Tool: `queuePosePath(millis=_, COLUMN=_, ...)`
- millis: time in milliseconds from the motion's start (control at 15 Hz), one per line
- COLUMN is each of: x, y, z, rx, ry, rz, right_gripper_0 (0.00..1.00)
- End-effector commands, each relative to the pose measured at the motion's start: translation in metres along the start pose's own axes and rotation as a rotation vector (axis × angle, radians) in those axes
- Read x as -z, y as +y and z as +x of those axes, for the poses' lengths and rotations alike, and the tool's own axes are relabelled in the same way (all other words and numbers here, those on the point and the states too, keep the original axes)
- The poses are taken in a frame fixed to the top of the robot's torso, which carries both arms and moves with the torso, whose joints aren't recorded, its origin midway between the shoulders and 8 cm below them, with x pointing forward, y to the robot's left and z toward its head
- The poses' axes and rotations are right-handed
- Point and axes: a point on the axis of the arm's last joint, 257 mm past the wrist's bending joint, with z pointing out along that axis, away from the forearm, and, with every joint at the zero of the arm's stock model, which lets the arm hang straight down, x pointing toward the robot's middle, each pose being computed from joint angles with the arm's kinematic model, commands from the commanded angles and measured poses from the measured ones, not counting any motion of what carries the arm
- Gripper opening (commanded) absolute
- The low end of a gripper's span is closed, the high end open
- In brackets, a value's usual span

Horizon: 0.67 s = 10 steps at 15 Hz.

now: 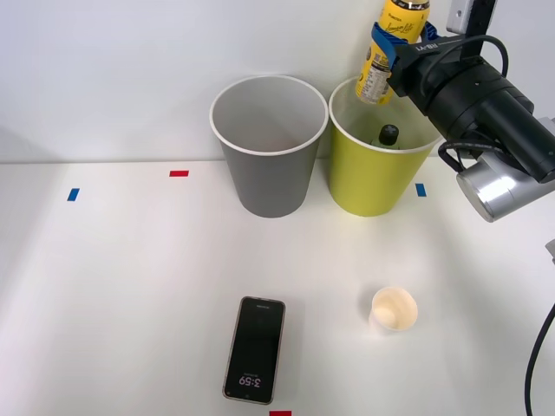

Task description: Put cans in the gray bin, plastic bottles in the light green bin

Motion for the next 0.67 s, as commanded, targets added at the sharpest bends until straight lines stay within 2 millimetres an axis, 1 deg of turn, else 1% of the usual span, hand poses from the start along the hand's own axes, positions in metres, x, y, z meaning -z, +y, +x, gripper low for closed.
queuePosePath(millis=67, x=0.003, y=0.0, z=-0.008, rx=0.021, ry=-0.021, rz=-0.015, right_gripper_0=1.0)
queuePosePath(millis=133, x=0.005, y=0.003, z=-0.013, rx=0.042, ry=-0.027, rz=-0.03, right_gripper_0=1.0)
queuePosePath(millis=200, x=0.011, y=0.006, z=-0.018, rx=0.065, ry=-0.03, rz=-0.044, right_gripper_0=1.0)
queuePosePath(millis=267, x=0.02, y=0.008, z=-0.02, rx=0.083, ry=-0.031, rz=-0.056, right_gripper_0=1.0)
queuePosePath(millis=333, x=0.033, y=0.012, z=-0.023, rx=0.105, ry=-0.031, rz=-0.071, right_gripper_0=1.0)
queuePosePath(millis=533, x=0.084, y=0.015, z=-0.033, rx=0.182, ry=-0.034, rz=-0.092, right_gripper_0=1.0)
queuePosePath(millis=667, x=0.122, y=0.014, z=-0.043, rx=0.206, ry=-0.023, rz=-0.094, right_gripper_0=1.0)
